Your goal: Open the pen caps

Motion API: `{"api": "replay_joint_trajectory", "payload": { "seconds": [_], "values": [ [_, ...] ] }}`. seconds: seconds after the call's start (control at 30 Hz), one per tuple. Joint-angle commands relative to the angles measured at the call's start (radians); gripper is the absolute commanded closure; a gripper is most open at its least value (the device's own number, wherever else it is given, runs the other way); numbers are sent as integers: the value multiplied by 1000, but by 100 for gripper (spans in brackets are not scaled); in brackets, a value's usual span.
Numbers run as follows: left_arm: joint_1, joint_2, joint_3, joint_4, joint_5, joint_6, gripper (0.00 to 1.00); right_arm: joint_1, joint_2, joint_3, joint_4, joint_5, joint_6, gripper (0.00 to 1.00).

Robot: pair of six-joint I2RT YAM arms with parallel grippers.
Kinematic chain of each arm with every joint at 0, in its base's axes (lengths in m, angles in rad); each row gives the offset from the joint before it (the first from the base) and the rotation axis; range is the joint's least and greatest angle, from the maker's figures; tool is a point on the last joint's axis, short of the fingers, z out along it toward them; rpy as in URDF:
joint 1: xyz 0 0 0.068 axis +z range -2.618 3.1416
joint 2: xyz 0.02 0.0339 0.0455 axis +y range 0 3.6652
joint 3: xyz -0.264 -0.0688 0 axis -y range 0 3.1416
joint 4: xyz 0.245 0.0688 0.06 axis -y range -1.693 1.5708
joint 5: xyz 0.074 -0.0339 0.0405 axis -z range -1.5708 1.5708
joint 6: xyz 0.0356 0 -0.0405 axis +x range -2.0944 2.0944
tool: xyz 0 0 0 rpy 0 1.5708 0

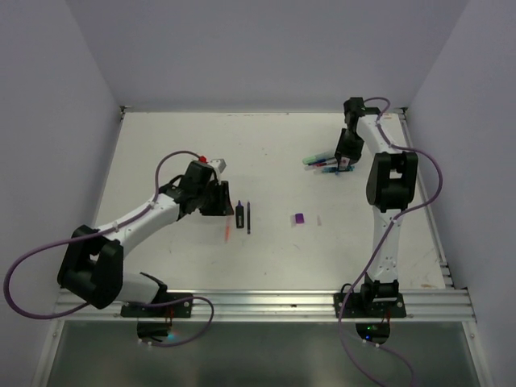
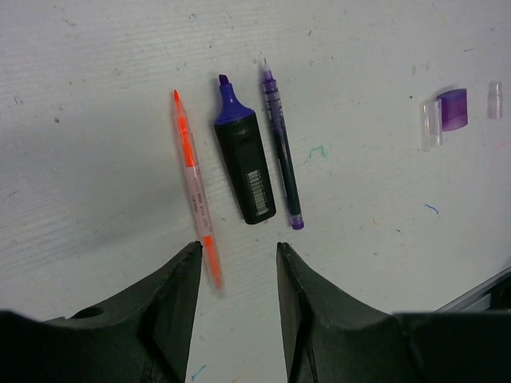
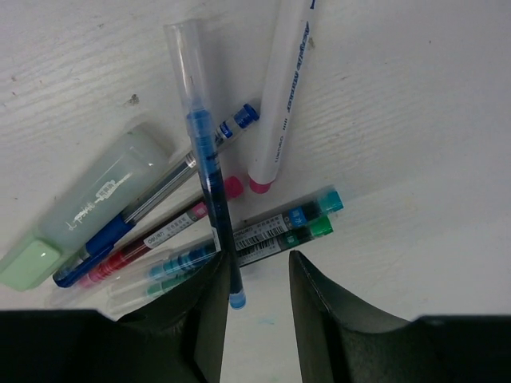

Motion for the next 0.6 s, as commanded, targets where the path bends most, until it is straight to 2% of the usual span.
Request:
{"api": "replay_joint_trajectory", "payload": {
  "seconds": [0.0, 0.3, 0.57],
  "values": [
    [11, 18, 44, 59, 33, 26, 55, 2, 1, 38, 39, -34, -25, 61],
    [18, 27, 45, 64, 41, 43, 55, 4, -6, 8, 82, -63, -14, 62],
    [40, 18, 27, 62, 45, 46, 55, 2, -5, -40, 130, -89, -11, 67]
  ]
}}
